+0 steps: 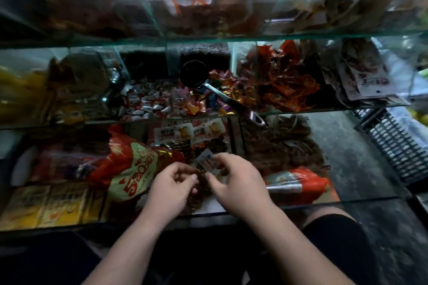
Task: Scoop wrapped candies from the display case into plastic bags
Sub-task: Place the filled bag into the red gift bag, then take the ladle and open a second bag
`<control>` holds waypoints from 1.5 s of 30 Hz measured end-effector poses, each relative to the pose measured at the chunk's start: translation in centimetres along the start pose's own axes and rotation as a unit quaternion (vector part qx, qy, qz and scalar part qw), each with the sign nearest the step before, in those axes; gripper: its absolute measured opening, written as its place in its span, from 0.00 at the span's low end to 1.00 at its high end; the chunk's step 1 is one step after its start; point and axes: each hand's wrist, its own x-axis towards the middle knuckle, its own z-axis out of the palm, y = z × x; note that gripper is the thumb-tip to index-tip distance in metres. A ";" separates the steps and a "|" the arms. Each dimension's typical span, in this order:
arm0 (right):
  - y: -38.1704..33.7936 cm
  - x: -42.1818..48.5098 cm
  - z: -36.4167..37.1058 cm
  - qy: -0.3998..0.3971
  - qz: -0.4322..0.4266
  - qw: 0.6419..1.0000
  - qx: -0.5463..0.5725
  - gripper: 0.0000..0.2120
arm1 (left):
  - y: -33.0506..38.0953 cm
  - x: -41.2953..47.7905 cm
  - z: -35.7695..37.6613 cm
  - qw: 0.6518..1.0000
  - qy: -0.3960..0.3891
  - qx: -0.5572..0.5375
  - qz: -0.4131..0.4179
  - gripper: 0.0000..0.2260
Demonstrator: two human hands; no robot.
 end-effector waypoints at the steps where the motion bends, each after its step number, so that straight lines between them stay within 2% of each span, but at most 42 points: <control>1: -1.1 0.6 0.5 -0.023 -0.007 1.000 0.015 0.22 | -0.3 -0.1 -1.5 1.000 0.028 -0.002 0.008 0.05; 3: -3.4 2.1 1.4 -0.061 -0.037 0.997 0.028 0.25 | -1.1 -0.4 -4.6 0.994 0.106 -0.002 0.021 0.07; 6: -7.4 4.4 3.1 -0.119 -0.098 0.987 0.042 0.29 | -2.3 -0.8 -9.4 0.966 0.251 0.038 0.057 0.11; 9: -11.4 6.9 5.5 -0.193 -0.153 0.968 0.042 0.34 | -2.5 -0.8 -13.2 0.938 0.327 0.100 0.060 0.14; 11: -13.5 8.3 7.2 -0.233 -0.181 0.956 0.000 0.35 | -2.3 -0.5 -14.6 0.937 0.311 0.157 0.017 0.15; 13: -14.8 9.3 8.6 -0.278 -0.197 0.938 -0.061 0.31 | -2.0 -0.4 -14.9 0.945 0.268 0.189 -0.008 0.07; 15: -15.0 9.6 9.0 -0.311 -0.190 0.924 -0.117 0.24 | -1.8 -0.8 -14.4 0.947 0.228 0.228 0.002 0.13; 18: -13.5 8.5 7.9 -0.273 -0.158 0.932 -0.177 0.18 | -2.1 -1.6 -13.1 0.963 0.170 0.204 0.044 0.22; 20: -11.2 6.7 6.4 -0.239 -0.098 0.948 -0.185 0.17 | -2.3 -2.1 -12.8 0.959 0.221 0.163 0.076 0.21; 22: -8.7 4.5 4.8 -0.238 -0.018 0.952 -0.194 0.14 | -2.1 -2.2 -12.9 0.932 0.310 0.177 0.068 0.13; 23: -7.6 3.4 4.2 -0.254 0.021 0.946 -0.200 0.13 | -1.8 -2.0 -12.8 0.931 0.310 0.189 0.034 0.19; 25: -6.2 1.9 3.2 -0.306 0.091 0.927 -0.197 0.15 | -1.6 -1.2 -12.4 0.957 0.197 0.209 -0.044 0.38; 26: -5.9 1.4 2.9 -0.329 0.117 0.917 -0.193 0.17 | -1.3 -1.0 -11.8 0.963 0.118 0.231 -0.074 0.41; 28: -5.5 1.2 2.4 -0.331 0.139 0.912 -0.200 0.22 | -0.9 -1.3 -10.2 0.953 -0.023 0.286 -0.100 0.41; 29: -5.6 1.5 2.4 -0.296 0.132 0.920 -0.219 0.24 | -0.9 -1.7 -9.5 0.941 -0.065 0.317 -0.099 0.40; 31: -6.0 2.6 2.8 -0.182 0.093 0.944 -0.259 0.24 | -1.2 -2.6 -8.4 0.926 -0.089 0.356 -0.086 0.35; 33: -7.0 4.2 3.8 -0.088 0.045 0.962 -0.253 0.24 | -1.6 -3.3 -7.9 0.931 -0.068 0.354 -0.063 0.21; 34: -7.4 5.3 4.7 -0.069 0.015 0.966 -0.250 0.29 | -1.8 -3.5 -7.8 0.937 -0.042 0.344 -0.048 0.14; 36: -7.9 7.7 6.7 -0.094 -0.016 0.963 -0.251 0.36 | -2.2 -3.6 -8.0 0.948 0.028 0.317 -0.021 0.05; 37: -8.2 8.9 7.4 -0.126 -0.008 0.963 -0.238 0.35 | -2.3 -3.6 -8.2 0.951 0.068 0.303 -0.011 0.07; 39: -7.9 10.6 8.8 -0.200 0.028 0.961 -0.186 0.23 | -2.3 -3.6 -9.0 0.949 0.140 0.282 0.012 0.13; 41: -6.8 10.5 9.1 -0.237 0.051 0.966 -0.093 0.13 | -2.3 -3.5 -9.7 0.948 0.182 0.261 0.027 0.14; 42: -6.1 10.1 8.8 -0.229 0.050 0.971 -0.050 0.10 | -2.4 -3.5 -10.0 0.948 0.195 0.250 0.033 0.14; 44: -3.9 8.6 7.3 -0.164 0.048 0.985 0.023 0.02 | -2.5 -3.8 -10.2 0.950 0.214 0.220 0.053 0.14; 45: -2.8 7.7 6.2 -0.110 0.055 0.990 0.066 0.05 | -2.4 -3.9 -10.3 0.951 0.223 0.202 0.073 0.14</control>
